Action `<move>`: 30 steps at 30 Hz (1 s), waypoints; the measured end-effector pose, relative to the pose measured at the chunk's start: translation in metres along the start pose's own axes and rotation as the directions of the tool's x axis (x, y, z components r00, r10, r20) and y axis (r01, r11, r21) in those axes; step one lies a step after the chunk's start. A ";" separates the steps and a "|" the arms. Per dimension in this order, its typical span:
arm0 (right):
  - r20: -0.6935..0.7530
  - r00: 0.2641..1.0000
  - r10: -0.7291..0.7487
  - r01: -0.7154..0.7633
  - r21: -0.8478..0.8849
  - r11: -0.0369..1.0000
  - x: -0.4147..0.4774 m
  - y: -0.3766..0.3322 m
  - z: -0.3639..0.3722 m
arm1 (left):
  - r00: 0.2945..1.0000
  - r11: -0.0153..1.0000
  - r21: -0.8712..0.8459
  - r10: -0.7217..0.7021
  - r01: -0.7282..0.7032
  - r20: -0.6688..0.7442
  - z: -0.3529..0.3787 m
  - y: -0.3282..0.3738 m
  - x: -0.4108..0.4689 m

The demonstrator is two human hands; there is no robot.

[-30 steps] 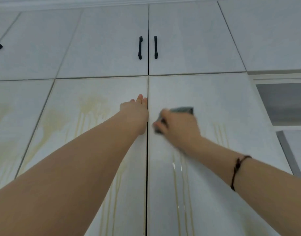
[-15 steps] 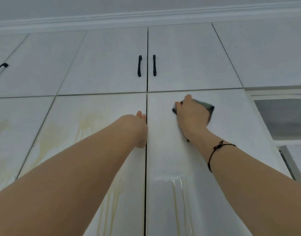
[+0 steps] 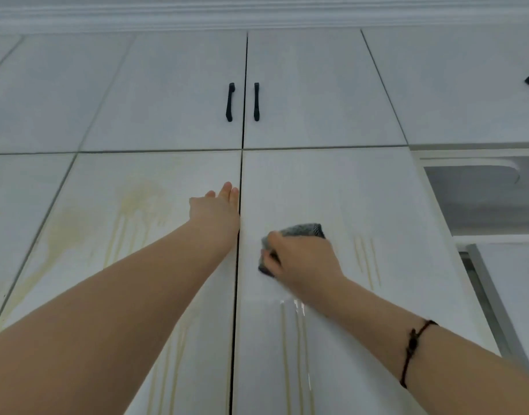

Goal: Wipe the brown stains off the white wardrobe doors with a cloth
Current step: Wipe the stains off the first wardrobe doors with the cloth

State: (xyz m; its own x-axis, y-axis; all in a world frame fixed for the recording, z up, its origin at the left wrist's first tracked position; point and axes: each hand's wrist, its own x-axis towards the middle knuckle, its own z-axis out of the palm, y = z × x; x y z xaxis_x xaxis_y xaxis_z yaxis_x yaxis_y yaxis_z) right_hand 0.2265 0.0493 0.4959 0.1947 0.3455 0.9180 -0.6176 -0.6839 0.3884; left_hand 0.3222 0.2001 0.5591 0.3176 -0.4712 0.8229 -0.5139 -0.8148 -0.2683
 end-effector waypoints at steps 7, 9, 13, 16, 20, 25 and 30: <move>-0.048 0.894 0.445 -0.446 -0.013 0.895 0.035 0.047 -0.011 | 0.995 0.995 0.102 0.016 -0.006 -0.094 0.006 0.006 -0.002; -0.012 0.931 0.365 -0.365 -0.007 0.931 0.010 0.017 -0.007 | 0.988 0.992 0.120 0.044 -0.026 -0.146 0.015 0.005 -0.006; -0.014 0.993 -0.120 0.121 0.105 0.987 -0.066 -0.058 -0.001 | 0.984 0.992 0.122 0.046 -0.025 -0.174 0.035 0.012 -0.020; 0.011 0.959 -0.284 0.283 0.080 0.956 -0.044 -0.039 0.000 | 0.979 0.994 0.099 0.064 -0.045 -0.195 0.039 0.011 -0.024; 0.003 0.967 0.255 -0.254 0.072 0.964 0.029 0.019 -0.010 | 0.981 0.996 0.064 0.069 -0.058 -0.184 0.042 0.007 -0.026; -0.074 0.962 0.263 -0.256 0.087 0.963 0.005 -0.034 0.009 | 0.979 0.999 0.023 0.049 -0.045 -0.197 0.044 0.012 -0.024; 0.034 0.942 -0.334 0.325 0.153 0.933 -0.056 -0.078 0.011 | 0.974 0.994 -0.048 0.084 -0.096 -0.213 0.044 0.001 -0.025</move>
State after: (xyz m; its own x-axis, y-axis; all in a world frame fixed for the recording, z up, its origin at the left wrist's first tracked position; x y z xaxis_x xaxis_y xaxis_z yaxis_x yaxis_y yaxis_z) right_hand 0.2719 0.0761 0.4149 0.4153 0.5323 0.7377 -0.3964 -0.6240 0.6734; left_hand 0.3490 0.1966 0.5158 0.0966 -0.4550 0.8853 -0.5794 -0.7489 -0.3217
